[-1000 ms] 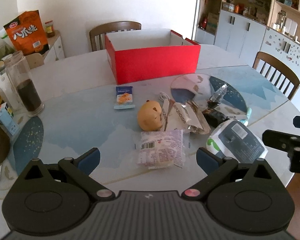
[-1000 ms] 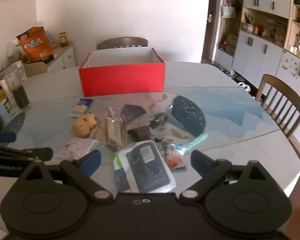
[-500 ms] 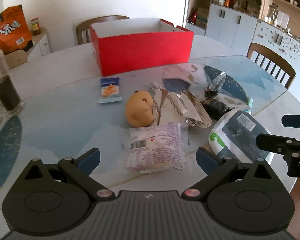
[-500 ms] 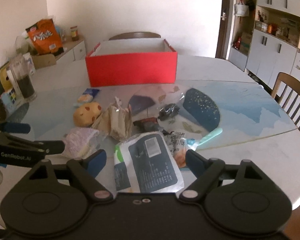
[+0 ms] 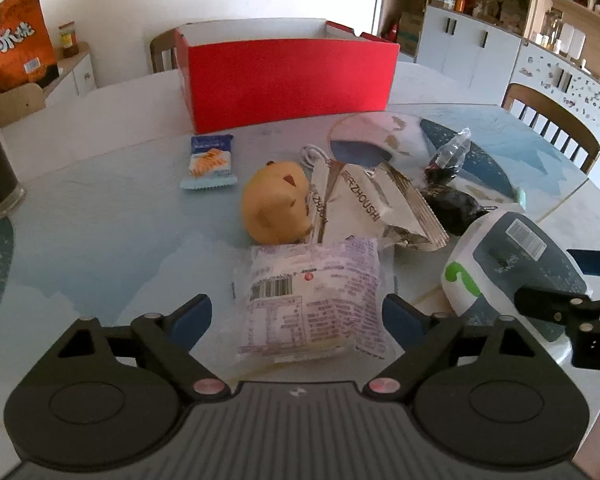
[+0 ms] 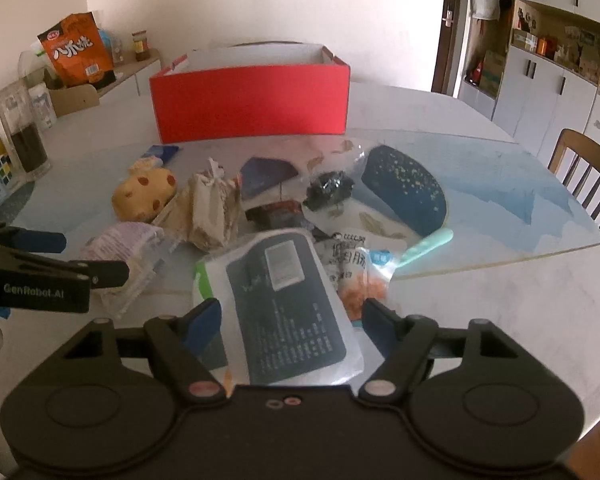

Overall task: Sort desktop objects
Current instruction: 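Grasp the white bread bag with the left tool while the right tool grasps the grey-green package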

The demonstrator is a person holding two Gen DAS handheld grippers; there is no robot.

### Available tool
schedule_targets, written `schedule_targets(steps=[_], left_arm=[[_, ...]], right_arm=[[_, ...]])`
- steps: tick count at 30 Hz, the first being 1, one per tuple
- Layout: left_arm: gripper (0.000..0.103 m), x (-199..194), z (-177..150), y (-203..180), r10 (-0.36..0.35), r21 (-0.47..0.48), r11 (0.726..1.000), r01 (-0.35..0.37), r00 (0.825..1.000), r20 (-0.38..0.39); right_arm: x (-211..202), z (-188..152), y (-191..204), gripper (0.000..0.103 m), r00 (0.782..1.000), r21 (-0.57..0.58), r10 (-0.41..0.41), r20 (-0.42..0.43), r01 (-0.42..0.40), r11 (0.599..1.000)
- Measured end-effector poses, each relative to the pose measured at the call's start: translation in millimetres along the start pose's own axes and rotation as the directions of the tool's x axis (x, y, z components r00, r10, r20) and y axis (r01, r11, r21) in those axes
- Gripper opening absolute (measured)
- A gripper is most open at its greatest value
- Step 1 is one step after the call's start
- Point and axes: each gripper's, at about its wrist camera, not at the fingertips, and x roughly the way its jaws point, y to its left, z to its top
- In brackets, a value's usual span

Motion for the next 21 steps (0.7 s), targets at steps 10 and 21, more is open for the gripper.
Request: schedule_targets(steps=[10,21], left_arm=[[0.079,5.4,2.3,-1.7,-0.028,-0.004,1.000,0.028,1.000,-0.008],[0.063,3.8,2.7,-2.2,-0.033,0.003,0.999,0.033,0.999,-0.009]], right_arm=[[8.6,-3.6,-3.8,0.062,1.000,0.014,-0.002,-0.031,0.002,1.000],[9.0,-0.9,-3.2,0.048,0.999,0.023,0.018,-0.039,-0.017,1.000]])
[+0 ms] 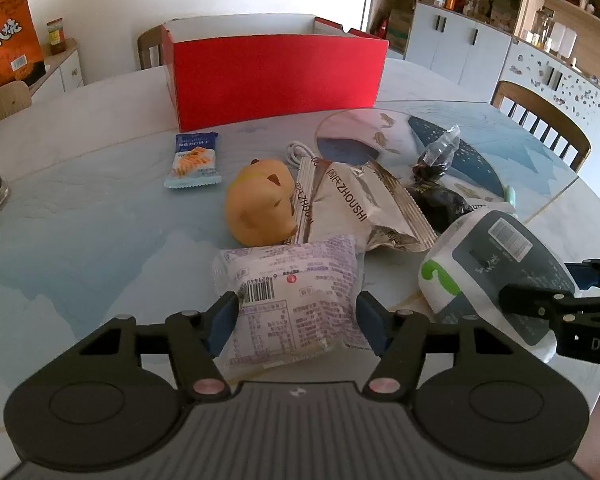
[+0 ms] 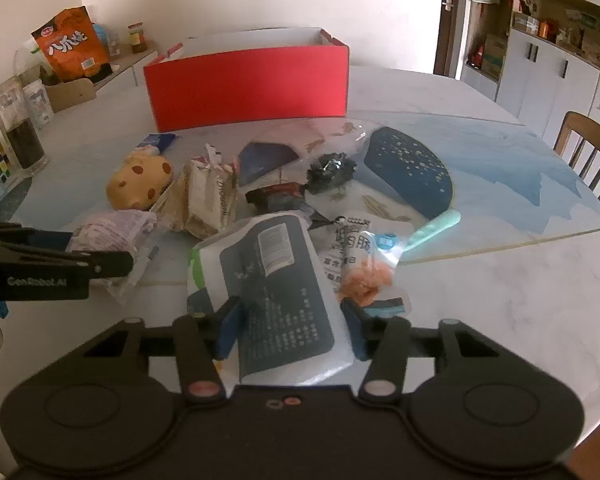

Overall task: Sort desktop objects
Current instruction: 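Grasp the white bread bag with the left tool while the right tool grasps the grey-green package, then carry both held packages up and over to the red box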

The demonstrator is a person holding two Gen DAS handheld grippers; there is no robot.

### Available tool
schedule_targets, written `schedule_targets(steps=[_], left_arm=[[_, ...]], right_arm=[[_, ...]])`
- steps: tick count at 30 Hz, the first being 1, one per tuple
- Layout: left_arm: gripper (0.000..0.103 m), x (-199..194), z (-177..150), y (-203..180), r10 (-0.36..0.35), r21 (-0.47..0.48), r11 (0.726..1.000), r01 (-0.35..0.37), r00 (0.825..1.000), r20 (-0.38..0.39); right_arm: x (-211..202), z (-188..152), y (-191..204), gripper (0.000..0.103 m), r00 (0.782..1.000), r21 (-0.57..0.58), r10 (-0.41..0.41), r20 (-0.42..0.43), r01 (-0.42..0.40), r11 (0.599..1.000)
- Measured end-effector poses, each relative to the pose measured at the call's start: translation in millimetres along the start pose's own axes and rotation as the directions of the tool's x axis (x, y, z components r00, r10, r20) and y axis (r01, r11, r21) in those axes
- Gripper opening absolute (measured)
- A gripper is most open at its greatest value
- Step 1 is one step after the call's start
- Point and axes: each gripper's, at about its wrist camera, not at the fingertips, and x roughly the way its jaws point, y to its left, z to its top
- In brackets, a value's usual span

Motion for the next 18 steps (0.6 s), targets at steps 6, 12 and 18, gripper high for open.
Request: schedule_targets(steps=[6,12,18], left_arm=[[0.057,-3.0,-0.1,3.9,0.003,-0.025,1.000,-0.003,1.000,0.004],[0.056,-8.6,1.5,5.8,0.013,-0.039,0.999,-0.013,1.000,0.006],[0.056,-19.3,6.1,6.7,0.006,-0.053,0.999,-0.005,1.000,0.015]], right_arm=[[-3.2,1.2,2.8,0.027,1.000,-0.011,0.025,0.008,-0.025,1.000],[-9.3,6.9,6.7,0.017,0.999,-0.019,0.041,0.027,-0.041,0.999],[-17.0,13.0,5.2,0.016,0.998,-0.010,0.052,0.043,-0.052,0.999]])
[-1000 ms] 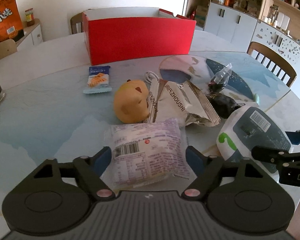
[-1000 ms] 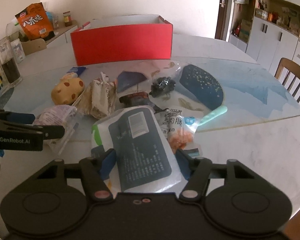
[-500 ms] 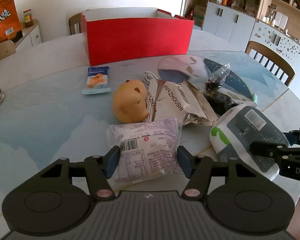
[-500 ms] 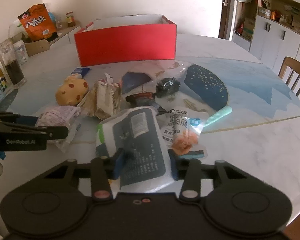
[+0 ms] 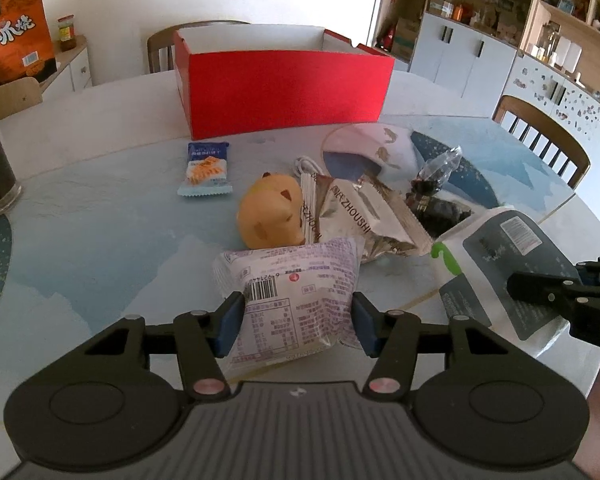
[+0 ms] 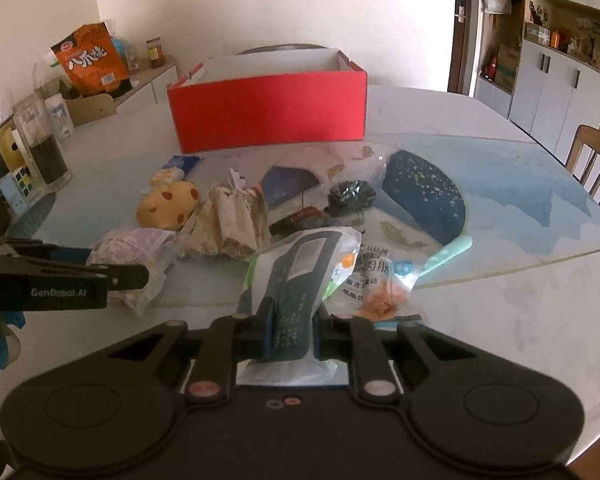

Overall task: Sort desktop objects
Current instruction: 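Carry both held packages up and over to the red box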

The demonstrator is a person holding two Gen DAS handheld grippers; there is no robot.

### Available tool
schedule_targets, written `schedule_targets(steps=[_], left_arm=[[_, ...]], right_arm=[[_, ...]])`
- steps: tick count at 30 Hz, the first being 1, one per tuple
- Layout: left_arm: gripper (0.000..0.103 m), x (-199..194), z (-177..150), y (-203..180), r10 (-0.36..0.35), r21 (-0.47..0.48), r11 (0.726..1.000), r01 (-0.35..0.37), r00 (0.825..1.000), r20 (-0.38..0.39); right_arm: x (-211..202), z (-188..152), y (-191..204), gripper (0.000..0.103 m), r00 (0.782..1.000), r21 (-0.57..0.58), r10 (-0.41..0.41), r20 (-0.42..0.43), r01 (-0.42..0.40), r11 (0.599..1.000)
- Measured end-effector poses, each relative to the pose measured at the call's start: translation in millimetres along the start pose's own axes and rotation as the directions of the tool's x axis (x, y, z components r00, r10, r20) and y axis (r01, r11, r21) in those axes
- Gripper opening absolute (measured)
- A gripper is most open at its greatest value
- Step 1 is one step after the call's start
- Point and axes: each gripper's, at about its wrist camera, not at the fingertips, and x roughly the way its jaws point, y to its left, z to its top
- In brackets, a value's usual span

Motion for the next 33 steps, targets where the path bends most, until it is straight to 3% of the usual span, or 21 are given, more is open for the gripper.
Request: schedule_targets(steps=[8,18,33], left_arm=[[0.056,-17.1,10.9,-3.2,0.006,0.003,1.000,-0.006,1.000,0.007],[0.056,-32.2,47.4,-8.1,0.029,0.018,0.999,-0.030,0.999,0.037],[0.056,-23.5,117.5,-2.3,0.074,-0.006,0.997,-0.074,0.996,0.055]], right_arm=[[-17.6,14.2,-1.6,0.016,0.999,0.002,0.021,0.041,-0.022,1.000],[-22.5,45.1,-1.1,0.016,0.996,-0.033,0.045,0.074,-0.042,0.999],[-15.1,124.8,-25.8,0.017,0.988,-0.047,0.077,0.134,-0.071,0.996]])
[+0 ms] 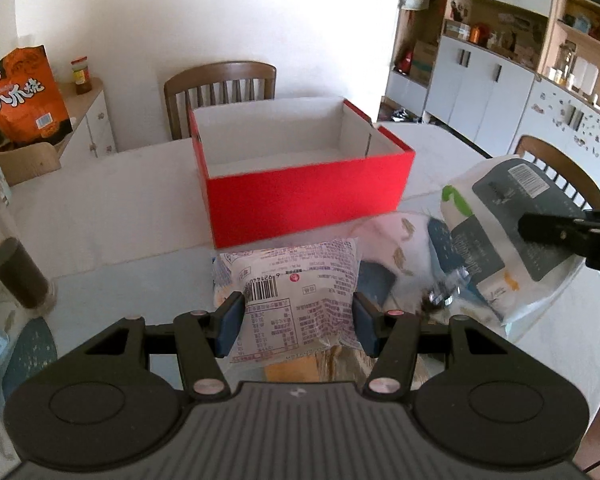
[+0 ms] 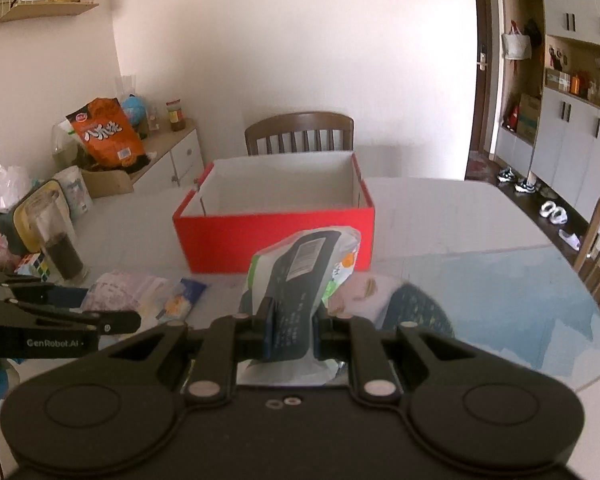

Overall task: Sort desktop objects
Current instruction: 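Carry both held packages up and over to the red box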

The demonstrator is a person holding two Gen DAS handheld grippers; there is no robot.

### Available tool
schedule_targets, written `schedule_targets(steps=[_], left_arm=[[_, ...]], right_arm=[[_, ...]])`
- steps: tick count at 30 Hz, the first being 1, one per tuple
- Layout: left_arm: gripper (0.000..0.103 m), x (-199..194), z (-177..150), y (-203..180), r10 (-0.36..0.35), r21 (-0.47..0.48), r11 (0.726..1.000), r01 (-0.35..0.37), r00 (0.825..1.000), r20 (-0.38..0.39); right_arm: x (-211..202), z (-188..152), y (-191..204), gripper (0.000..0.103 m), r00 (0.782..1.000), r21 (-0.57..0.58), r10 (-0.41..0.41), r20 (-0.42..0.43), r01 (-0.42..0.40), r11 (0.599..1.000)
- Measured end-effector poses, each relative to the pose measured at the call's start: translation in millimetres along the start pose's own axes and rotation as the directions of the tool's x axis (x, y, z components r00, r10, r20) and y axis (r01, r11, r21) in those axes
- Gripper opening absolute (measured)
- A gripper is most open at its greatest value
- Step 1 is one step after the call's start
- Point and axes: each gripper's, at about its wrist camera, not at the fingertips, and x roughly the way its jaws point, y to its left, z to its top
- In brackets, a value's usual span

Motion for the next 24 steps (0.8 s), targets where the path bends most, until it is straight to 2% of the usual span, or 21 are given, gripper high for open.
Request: schedule_targets(steps=[12,24], left_arm=[[0.056,15.7,59.0,0.8,0.042,-0.004,0.999,-0.041,0.997,0.060],[0.056,48.7,102.2,6.2,0.078,-0.017,0.997,-0.077,0.996,0.051]], right_arm=[[24.2,54.2,-19.0,0.017,0.999,-0.032,0.037,0.032,-0.036,0.999],[60.0,96.9,-35.2,0.017,0.997,-0.022,0.081,0.009,-0.081,0.996]])
